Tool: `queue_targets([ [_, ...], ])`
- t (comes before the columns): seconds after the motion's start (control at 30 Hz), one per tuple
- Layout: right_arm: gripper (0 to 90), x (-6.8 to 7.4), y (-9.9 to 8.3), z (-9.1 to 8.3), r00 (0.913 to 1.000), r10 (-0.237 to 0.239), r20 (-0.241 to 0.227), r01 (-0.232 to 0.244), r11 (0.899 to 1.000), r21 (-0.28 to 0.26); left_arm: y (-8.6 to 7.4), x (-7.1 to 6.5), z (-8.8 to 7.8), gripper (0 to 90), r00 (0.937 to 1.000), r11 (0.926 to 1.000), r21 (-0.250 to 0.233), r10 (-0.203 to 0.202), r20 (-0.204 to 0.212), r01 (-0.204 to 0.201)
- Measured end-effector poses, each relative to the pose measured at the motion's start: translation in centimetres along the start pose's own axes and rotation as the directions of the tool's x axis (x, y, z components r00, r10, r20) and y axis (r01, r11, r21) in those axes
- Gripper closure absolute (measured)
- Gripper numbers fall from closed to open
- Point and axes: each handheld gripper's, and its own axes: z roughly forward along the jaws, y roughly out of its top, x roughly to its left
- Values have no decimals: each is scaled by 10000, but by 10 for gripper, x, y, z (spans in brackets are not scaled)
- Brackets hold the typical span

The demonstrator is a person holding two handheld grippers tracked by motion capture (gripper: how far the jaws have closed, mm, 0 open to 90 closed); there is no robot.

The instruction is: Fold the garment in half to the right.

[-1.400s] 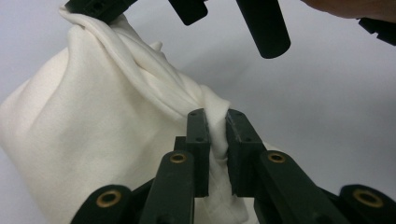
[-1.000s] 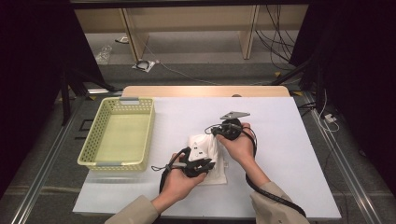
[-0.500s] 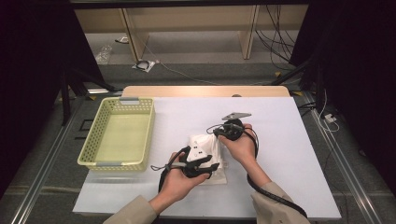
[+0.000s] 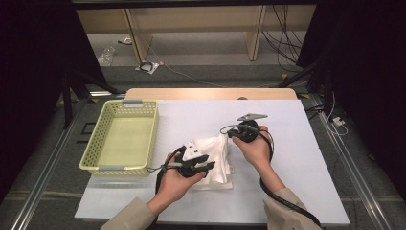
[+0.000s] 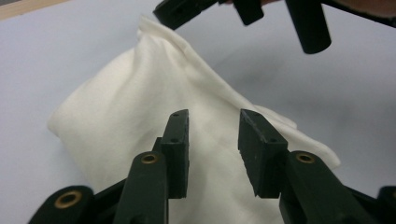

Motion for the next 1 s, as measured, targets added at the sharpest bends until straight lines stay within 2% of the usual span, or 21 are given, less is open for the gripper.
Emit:
queue_targets([
  [0.13,803,1,2,-10,9999,-98,-54,98,9999,-119,0,-1,1,649,10000,10000,5,30,-20,-30],
  [0.33,732,12,3,-22,9986,-8,-525,-4,9998,-221,0,2,-4,634,9999,9999,-102,34,-135,-35],
  [0.47,682,21,2,-25,9962,83,-867,-89,9999,-67,0,5,-7,609,9996,9998,-175,14,-287,-19],
  [0.6,653,27,-1,-21,9935,206,-1124,-180,9995,244,-1,8,-10,583,9990,9997,-242,13,-438,-23],
  [0.67,671,29,-4,-17,9928,333,-1148,-268,9980,574,-1,10,-11,574,9987,9996,-267,3,-502,-17],
  [0.8,838,31,-9,-14,9928,435,-1112,-335,9953,903,-2,13,-12,570,9984,9995,-296,-78,-553,62],
  [0.9,886,31,-8,-15,9924,483,-1129,-378,9949,932,-4,16,-12,572,9981,9996,-253,-107,-609,92],
  [1.0,889,30,-8,-15,9930,468,-1083,-364,9947,960,-5,17,-12,579,9978,9997,-204,-133,-642,120],
])
